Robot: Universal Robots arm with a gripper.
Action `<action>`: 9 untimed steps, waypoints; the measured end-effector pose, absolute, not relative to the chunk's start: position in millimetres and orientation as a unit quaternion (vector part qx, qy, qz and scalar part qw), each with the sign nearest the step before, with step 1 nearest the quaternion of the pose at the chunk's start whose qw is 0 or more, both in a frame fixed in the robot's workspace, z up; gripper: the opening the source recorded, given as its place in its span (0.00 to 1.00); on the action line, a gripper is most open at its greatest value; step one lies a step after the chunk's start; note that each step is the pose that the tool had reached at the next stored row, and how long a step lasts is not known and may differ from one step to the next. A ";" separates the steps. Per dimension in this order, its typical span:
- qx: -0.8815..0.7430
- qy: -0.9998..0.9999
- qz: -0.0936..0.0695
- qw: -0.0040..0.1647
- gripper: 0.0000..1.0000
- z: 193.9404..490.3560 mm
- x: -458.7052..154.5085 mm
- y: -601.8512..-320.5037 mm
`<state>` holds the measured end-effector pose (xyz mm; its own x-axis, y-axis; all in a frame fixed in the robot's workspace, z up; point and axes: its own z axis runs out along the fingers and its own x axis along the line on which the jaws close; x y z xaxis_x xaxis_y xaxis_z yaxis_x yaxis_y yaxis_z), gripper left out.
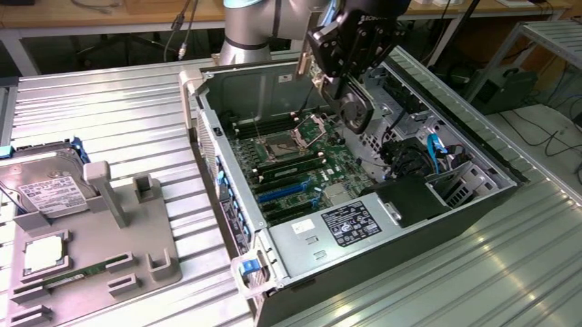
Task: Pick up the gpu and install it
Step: 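Insert the gpu into the slot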
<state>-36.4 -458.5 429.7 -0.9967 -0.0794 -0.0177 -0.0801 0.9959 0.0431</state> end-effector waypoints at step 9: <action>-0.123 0.992 0.022 0.006 0.28 429.7 -36.4 -458.6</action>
